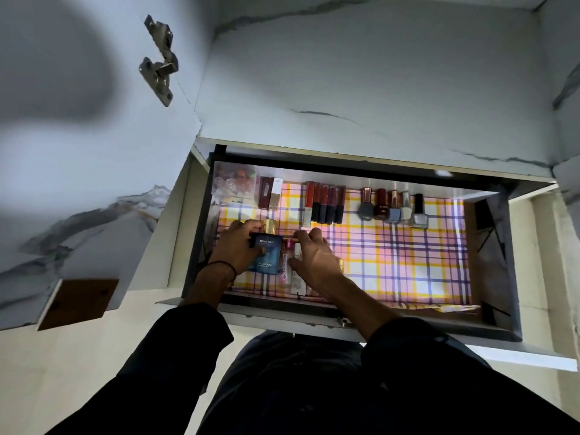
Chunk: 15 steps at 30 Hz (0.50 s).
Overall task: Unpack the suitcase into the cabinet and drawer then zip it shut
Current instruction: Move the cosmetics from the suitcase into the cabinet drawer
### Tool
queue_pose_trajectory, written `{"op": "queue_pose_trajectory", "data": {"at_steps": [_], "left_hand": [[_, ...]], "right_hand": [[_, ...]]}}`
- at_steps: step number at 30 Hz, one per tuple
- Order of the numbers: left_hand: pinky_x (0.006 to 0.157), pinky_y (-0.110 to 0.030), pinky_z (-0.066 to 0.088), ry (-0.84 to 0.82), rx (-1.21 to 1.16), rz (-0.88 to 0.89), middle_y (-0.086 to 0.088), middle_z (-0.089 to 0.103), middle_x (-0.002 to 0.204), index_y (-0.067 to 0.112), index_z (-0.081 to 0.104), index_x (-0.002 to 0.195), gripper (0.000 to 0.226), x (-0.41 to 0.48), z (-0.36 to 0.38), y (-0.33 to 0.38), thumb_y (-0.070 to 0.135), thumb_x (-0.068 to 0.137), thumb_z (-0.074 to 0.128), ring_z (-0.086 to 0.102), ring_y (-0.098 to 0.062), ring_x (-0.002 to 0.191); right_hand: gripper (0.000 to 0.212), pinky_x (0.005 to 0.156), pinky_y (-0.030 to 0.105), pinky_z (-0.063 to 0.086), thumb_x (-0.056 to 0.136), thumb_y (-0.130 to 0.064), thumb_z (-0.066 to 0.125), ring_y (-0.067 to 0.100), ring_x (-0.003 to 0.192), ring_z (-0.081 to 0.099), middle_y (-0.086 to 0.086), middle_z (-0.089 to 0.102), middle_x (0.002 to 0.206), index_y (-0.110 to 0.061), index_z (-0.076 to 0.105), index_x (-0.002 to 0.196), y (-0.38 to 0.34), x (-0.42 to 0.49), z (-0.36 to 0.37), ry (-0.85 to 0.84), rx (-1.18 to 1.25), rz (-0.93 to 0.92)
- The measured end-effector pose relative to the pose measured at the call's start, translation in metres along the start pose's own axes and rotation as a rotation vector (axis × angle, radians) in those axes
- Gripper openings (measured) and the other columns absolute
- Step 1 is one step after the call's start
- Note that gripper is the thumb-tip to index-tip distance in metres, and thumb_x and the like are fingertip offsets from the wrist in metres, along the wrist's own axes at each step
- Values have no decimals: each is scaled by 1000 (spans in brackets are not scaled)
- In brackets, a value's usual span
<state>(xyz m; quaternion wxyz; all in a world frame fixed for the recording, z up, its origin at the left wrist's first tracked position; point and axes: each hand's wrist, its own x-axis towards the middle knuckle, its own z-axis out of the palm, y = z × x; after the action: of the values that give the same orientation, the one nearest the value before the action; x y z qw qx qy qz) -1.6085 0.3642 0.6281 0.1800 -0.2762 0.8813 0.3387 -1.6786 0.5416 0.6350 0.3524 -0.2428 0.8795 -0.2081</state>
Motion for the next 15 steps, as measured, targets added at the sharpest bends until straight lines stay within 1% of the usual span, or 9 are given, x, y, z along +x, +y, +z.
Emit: {"op": "queue_pose_trajectory", "data": {"at_steps": [3,6,10,15], "left_hand": [[92,-41,50,-28,-31,6,-11,64,113,10,58,118,41,-4,-1,-1,19,82,76,61,-29,102],[96,-42,49,-48,-59,-4,-12,65,118,7,57,119,46,-7,-1,-6,17,80,79,61,-29,108],[95,-36,48,-101,-55,3,-10,64,120,7,57,117,47,-14,0,-13,15,78,80,60,-28,110],[93,-43,52,-151,-62,-4,-7,68,113,16,57,115,44,-18,1,-17,19,78,80,63,-27,105]], "right_hand": [[59,100,39,44,95,-29,65,28,128,37,11,34,143,-17,36,145,-5,3,0,16,-113,-30],[58,103,41,41,95,-29,65,29,132,33,10,33,147,-18,38,145,-4,3,2,-13,-144,-29],[59,102,42,41,95,-30,64,30,132,35,9,35,148,-18,37,147,-3,0,5,-3,-168,-28],[65,102,44,40,95,-30,64,33,131,36,9,35,148,-23,32,151,-1,-2,8,6,-141,-38]]}}
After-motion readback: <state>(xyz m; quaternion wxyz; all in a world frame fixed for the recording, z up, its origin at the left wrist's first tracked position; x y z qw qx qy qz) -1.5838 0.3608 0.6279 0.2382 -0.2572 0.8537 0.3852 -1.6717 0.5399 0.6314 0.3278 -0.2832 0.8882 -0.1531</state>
